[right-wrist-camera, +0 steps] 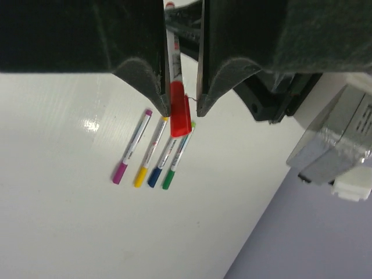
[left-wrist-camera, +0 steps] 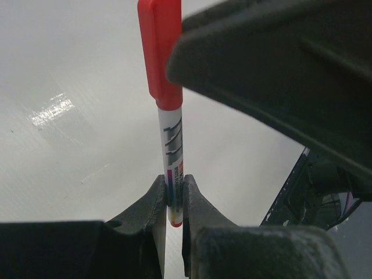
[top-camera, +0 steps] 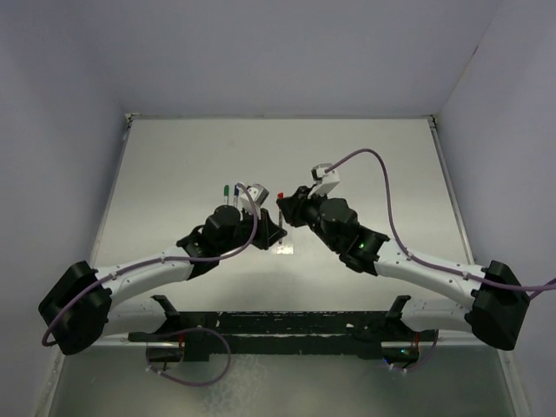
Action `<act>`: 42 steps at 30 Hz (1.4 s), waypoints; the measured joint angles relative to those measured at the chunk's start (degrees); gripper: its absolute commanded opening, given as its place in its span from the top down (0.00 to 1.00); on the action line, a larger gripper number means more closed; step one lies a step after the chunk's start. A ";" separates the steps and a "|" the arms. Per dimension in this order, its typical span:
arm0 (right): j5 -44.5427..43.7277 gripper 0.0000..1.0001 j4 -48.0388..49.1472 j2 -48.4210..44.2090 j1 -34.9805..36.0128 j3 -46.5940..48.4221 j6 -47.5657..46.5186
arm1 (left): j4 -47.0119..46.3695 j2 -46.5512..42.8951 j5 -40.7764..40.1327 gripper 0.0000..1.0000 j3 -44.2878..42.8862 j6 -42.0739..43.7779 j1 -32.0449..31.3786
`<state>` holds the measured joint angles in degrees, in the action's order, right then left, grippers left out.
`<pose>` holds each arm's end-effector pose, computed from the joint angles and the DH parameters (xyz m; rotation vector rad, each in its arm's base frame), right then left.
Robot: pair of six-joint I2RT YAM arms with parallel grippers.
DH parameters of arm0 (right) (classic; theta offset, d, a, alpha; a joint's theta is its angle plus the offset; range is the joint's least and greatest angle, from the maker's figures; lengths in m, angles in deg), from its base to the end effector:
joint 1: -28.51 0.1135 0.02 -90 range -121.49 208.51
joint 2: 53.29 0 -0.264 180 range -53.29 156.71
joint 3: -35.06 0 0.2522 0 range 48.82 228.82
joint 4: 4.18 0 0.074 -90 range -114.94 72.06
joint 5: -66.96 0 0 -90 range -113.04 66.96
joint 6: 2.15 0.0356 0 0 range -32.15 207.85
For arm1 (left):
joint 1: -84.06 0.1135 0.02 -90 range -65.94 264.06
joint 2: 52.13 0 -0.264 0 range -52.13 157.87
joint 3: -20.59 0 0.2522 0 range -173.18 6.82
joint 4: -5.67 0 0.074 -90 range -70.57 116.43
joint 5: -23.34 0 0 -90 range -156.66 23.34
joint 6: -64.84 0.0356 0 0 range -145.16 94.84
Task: Insert the pens into the pen caps
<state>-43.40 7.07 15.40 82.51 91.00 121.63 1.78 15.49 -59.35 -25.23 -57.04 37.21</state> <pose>0.1731 0.2171 0.3010 -0.0055 1.6711 0.8987 0.1729 -0.1911 0.2303 0.3565 1.9918 -1.0328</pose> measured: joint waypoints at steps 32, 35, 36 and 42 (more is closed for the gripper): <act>-18.99 0.54 -31.01 -21.49 1.92 -2.84 3.74 | 18.40 33.42 -11.39 0.98 -27.82 -0.44 8.59; -18.97 0.54 -31.54 -21.49 1.92 -3.30 4.39 | 22.27 37.07 -12.17 0.96 -30.56 -0.44 8.92; -18.95 0.54 -31.85 -21.46 1.92 -3.34 4.66 | 23.41 37.83 -12.35 0.96 -31.04 -0.44 8.90; -18.84 0.54 -32.17 -21.49 1.92 -4.33 5.70 | 28.83 40.87 -13.92 0.94 -34.77 -0.42 8.90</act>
<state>-62.24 -25.10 -6.09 84.43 86.67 127.33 30.61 56.36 -73.27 -60.00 -57.45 46.10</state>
